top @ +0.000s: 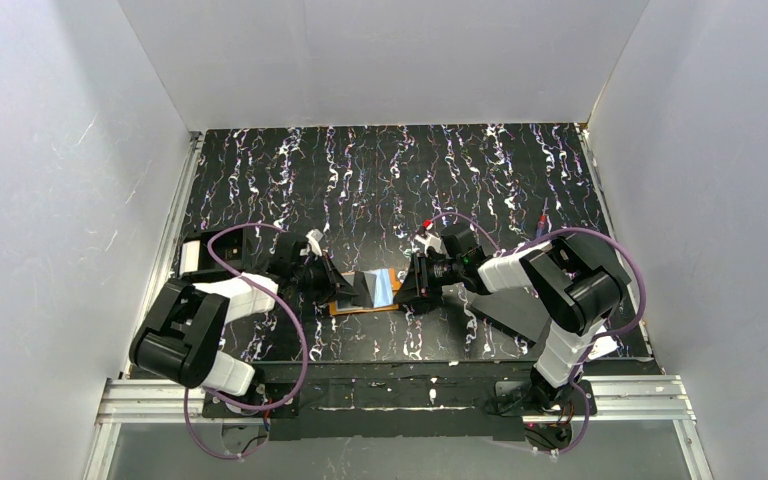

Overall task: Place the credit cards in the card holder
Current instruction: Insert the credit card into the card holder.

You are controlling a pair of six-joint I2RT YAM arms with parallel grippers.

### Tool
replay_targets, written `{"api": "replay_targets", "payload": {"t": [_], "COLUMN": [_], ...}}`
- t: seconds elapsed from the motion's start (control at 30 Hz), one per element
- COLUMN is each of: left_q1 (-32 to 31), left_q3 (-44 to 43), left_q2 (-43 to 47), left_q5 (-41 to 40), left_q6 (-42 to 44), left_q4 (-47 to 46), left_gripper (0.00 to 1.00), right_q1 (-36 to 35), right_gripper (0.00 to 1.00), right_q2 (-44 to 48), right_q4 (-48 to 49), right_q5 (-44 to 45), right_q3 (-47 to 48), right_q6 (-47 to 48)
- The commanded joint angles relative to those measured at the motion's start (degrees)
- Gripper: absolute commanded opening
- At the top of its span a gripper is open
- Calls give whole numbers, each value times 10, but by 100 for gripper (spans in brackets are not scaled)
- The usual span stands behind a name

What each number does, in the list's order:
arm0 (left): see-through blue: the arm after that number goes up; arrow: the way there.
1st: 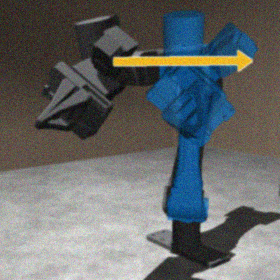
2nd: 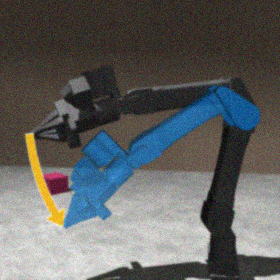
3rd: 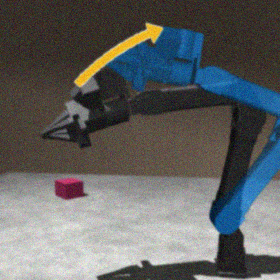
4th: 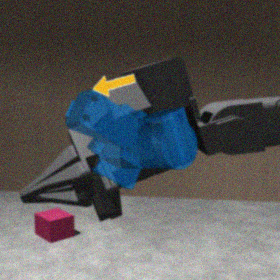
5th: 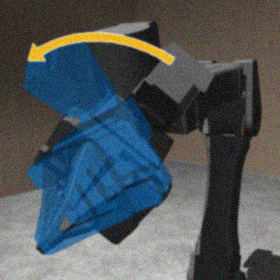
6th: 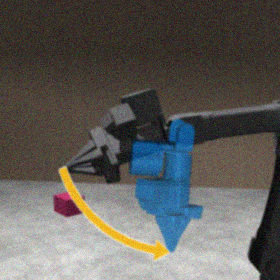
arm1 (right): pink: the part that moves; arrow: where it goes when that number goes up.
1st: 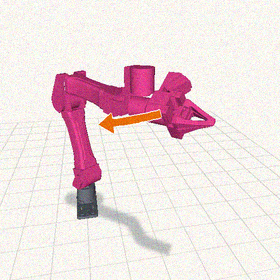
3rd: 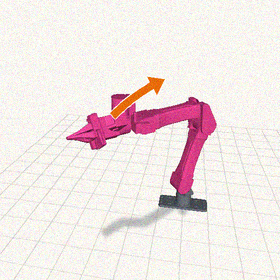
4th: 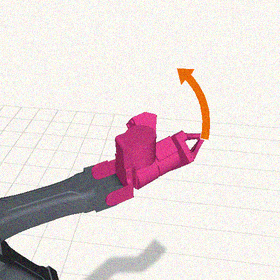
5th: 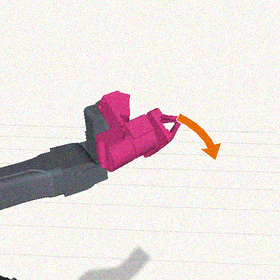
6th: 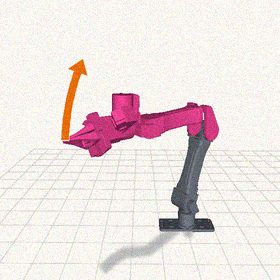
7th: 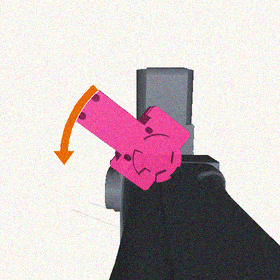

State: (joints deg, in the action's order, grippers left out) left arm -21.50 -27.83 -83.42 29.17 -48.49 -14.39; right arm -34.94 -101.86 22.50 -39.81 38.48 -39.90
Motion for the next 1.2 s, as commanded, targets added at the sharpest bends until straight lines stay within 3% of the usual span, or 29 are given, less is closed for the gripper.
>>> {"api": "replay_targets", "payload": {"t": [0.0,0.43,0.53,0.7,1.17], "left_q1": [-5,-5,-5,-7,-29], "left_q3": [12,-6,-13,-10,21], "left_q2": [23,45,55,55,65], "left_q5": [-47,-79,-84,-87,-93], "left_q6": [17,62,78,85,66], "left_q4": [12,54,76,78,7], "left_gripper": [0,0,0,0,0], "right_q1": [-12,-14,-14,-14,-15], "right_gripper": [35,35,41,42,42], "right_q2": [-21,-22,-20,-19,-24], "right_q4": [-17,-18,-17,-10,-3], "right_q5": [29,26,22,29,27], "right_q3": [-3,-1,2,3,-1], "right_q6": [13,13,12,1,-4]}}
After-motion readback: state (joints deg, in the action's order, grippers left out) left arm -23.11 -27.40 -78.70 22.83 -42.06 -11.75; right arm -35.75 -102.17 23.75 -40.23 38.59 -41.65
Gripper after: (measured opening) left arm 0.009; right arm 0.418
